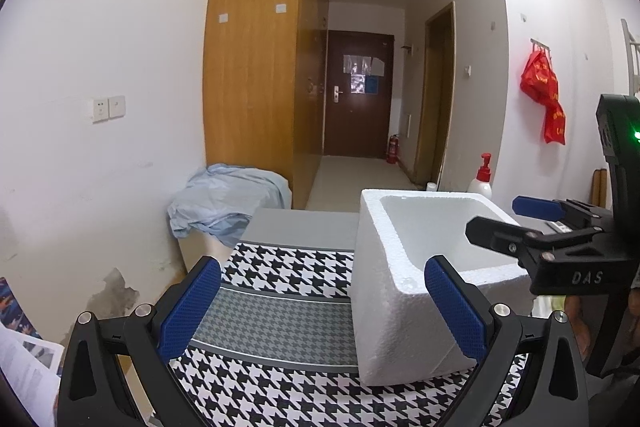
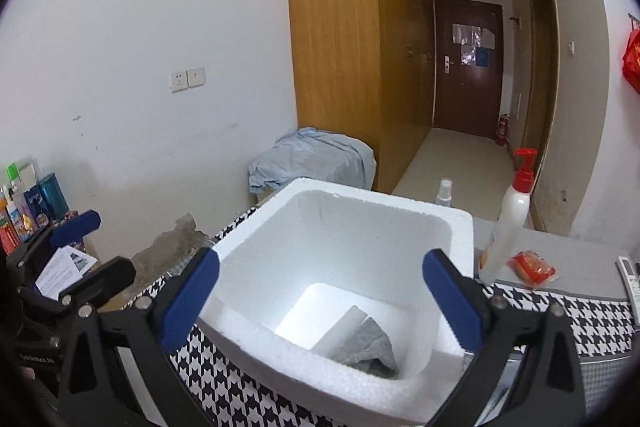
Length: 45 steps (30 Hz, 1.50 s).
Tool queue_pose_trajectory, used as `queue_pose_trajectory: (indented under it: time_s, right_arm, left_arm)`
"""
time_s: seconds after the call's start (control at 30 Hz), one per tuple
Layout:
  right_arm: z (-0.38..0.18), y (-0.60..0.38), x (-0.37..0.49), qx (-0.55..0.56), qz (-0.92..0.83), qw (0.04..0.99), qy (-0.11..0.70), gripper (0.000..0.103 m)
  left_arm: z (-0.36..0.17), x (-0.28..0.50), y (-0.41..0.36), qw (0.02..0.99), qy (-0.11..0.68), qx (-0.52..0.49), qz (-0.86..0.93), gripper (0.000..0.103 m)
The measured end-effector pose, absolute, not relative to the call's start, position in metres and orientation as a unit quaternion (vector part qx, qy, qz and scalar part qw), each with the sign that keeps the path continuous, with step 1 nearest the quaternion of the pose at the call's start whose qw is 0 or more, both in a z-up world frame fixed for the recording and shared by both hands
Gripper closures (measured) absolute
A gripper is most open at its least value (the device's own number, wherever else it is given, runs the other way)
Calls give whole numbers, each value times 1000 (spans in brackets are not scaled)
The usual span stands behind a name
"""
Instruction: Organize soft objects
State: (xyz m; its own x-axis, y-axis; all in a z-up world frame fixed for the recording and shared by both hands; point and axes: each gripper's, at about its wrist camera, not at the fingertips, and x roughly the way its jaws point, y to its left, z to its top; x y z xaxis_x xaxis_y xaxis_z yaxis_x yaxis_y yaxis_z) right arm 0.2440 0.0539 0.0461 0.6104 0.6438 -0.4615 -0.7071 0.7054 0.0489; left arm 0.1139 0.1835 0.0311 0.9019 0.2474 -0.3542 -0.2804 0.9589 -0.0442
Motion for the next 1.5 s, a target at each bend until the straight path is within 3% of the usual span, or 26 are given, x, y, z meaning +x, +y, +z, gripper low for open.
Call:
queue_pose_trajectory:
  time_s: [1.5]
  right_arm:
    - [58,-47,175,-41,326,928,174,0]
  left_arm:
    - [35,99,116,984,154,-46,76,1]
